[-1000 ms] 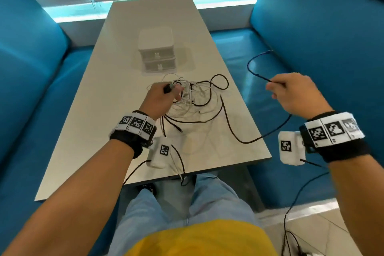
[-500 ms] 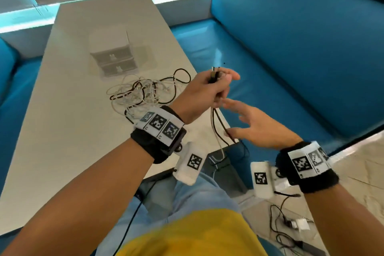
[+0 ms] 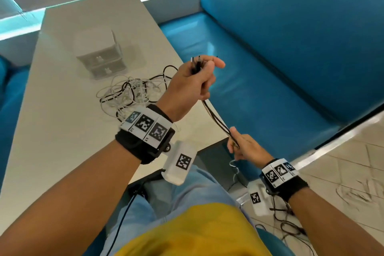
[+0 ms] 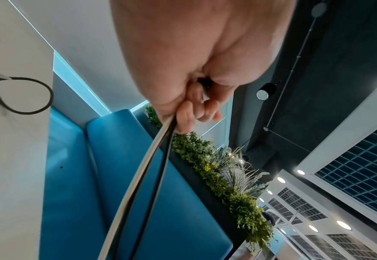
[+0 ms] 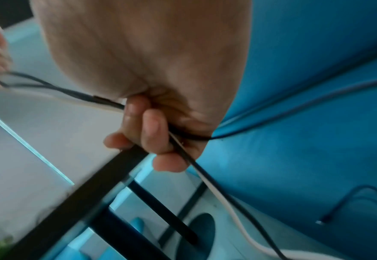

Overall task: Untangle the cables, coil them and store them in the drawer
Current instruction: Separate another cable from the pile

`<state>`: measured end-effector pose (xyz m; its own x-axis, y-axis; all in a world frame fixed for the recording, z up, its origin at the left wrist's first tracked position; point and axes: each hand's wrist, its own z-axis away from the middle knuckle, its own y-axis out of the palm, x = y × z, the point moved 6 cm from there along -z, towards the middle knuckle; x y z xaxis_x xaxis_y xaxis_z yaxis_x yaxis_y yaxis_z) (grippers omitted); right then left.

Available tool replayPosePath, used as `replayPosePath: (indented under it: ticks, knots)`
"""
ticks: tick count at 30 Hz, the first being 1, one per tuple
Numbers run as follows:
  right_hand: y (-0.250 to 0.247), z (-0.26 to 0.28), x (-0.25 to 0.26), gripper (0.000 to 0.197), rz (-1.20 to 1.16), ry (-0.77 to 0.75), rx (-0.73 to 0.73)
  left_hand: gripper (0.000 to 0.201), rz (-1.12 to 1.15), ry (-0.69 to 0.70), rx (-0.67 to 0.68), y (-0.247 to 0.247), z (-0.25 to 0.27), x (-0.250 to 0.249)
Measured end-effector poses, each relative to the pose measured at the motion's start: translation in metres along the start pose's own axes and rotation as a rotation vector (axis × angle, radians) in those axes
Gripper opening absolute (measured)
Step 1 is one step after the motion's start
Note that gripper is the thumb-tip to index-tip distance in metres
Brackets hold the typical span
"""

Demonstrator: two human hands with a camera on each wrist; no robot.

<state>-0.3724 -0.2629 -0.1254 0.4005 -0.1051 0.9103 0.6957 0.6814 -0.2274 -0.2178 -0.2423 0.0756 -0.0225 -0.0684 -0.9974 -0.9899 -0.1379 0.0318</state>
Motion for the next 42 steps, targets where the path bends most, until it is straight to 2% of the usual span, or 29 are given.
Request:
replayPosePath:
  ticks: [4, 7, 10, 13, 15, 18, 20, 22, 26, 29, 38, 42]
  knots:
    - [0.012, -0.014, -0.034, 0.074, 0.069, 0.093, -0.021, 0.025, -0.031, -0.013, -0.008, 0.006, 0.003, 0.002]
    - [0.006, -0.016, -0.056, 0.075, 0.121, 0.146, -0.092, 0.026, -0.019, 0.020, -0.026, 0.009, -0.001, -0.010]
    - [-0.008, -0.008, -0.096, 0.075, 0.250, 0.264, -0.157, 0.025, -0.048, 0.042, 0.025, 0.019, -0.002, -0.019]
    - [-0.012, -0.004, -0.125, 0.072, 0.337, 0.349, -0.101, 0.019, -0.144, 0.039, 0.113, 0.033, 0.002, -0.012]
    - [-0.014, -0.007, -0.126, 0.061, 0.341, 0.340, -0.101, 0.015, -0.186, 0.035, 0.151, 0.039, 0.006, -0.004]
    - [-0.038, -0.017, -0.095, 0.037, 0.321, 0.216, -0.265, 0.039, -0.199, -0.019, 0.204, 0.045, 0.011, 0.007]
    - [-0.056, -0.019, -0.057, 0.027, 0.253, 0.109, -0.341, 0.044, -0.151, -0.086, 0.240, 0.047, 0.015, 0.016]
    - [-0.065, -0.013, -0.005, 0.023, 0.158, -0.009, -0.380, 0.043, -0.080, -0.159, 0.217, 0.044, 0.017, 0.026]
    - [-0.049, 0.025, 0.110, 0.024, -0.074, -0.294, -0.274, 0.030, -0.088, -0.159, 0.144, 0.029, 0.022, 0.040]
    - [-0.028, 0.040, 0.157, 0.017, 0.003, -0.480, -0.202, 0.032, -0.100, -0.145, 0.095, 0.014, 0.028, 0.043]
    - [0.008, 0.016, 0.193, 0.017, 0.082, -0.527, -0.143, 0.054, 0.087, -0.197, 0.029, -0.034, 0.040, 0.048]
    - [0.023, 0.013, 0.212, 0.018, 0.130, -0.581, -0.120, 0.039, 0.157, -0.170, -0.001, -0.047, 0.041, 0.042]
